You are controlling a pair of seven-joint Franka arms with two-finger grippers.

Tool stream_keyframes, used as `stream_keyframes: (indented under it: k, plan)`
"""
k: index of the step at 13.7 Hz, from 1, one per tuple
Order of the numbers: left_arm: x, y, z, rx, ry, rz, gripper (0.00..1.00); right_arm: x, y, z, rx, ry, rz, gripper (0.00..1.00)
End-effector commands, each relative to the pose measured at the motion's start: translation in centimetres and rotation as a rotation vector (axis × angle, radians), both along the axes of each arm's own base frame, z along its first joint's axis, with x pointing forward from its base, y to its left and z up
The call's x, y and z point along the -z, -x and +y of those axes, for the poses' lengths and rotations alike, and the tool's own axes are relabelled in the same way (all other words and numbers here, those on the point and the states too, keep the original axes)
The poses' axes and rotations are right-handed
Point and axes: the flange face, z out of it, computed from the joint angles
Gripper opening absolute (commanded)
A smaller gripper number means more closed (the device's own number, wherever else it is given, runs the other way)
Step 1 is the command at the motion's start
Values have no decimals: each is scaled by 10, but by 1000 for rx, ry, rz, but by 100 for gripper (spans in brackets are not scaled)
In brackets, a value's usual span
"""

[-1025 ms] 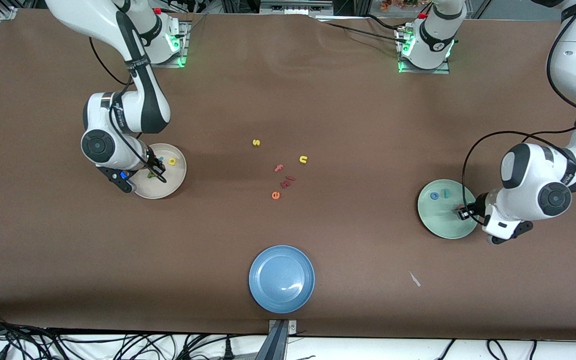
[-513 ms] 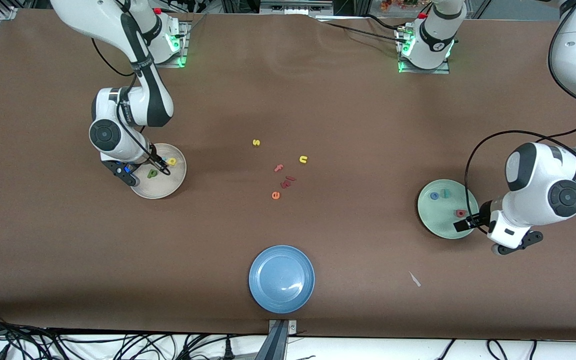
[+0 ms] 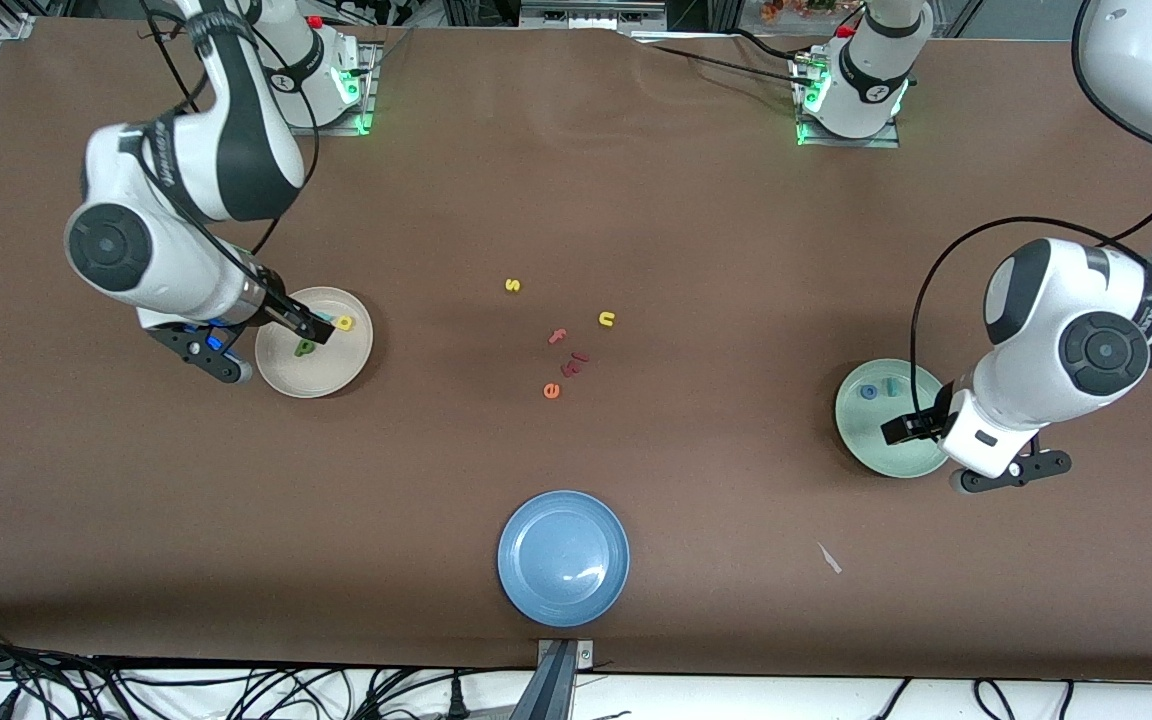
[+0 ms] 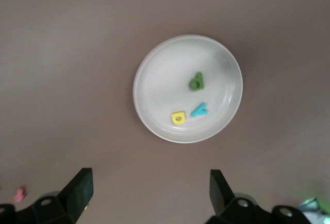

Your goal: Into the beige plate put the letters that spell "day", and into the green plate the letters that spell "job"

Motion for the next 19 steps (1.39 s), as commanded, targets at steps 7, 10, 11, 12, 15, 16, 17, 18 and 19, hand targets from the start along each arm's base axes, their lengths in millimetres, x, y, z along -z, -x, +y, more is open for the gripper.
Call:
stream_keyframes:
  k: [7, 10, 11, 12, 15, 16, 17, 18, 19]
  plan:
    - [-119, 5, -26, -105, 67, -65, 100, -132, -35, -88, -572, -51, -142, 100]
    - [-141, 10, -28, -128, 70, -95, 100, -157, -34, -86, -578, -47, -150, 100]
    - [-139, 11, -24, -143, 60, -89, 100, -156, -35, -91, -562, -65, -152, 100]
    - [-139, 12, -30, -139, 33, -92, 100, -145, -41, -98, -534, -110, -151, 100]
    - [-153, 18, -18, -155, 58, -88, 100, -143, -34, -93, -540, -119, -106, 100]
    - [-156, 20, -8, -120, 76, -82, 100, -144, -33, -94, -539, -116, -102, 100]
    - [-155, 22, 4, -98, 86, -76, 100, -145, -34, -94, -536, -118, -112, 100]
    - [-157, 23, 15, -95, 102, -74, 100, -144, -35, -93, -536, -121, -116, 100]
    - [-156, 26, 15, -72, 104, -69, 100, -143, -35, -90, -542, -113, -113, 100]
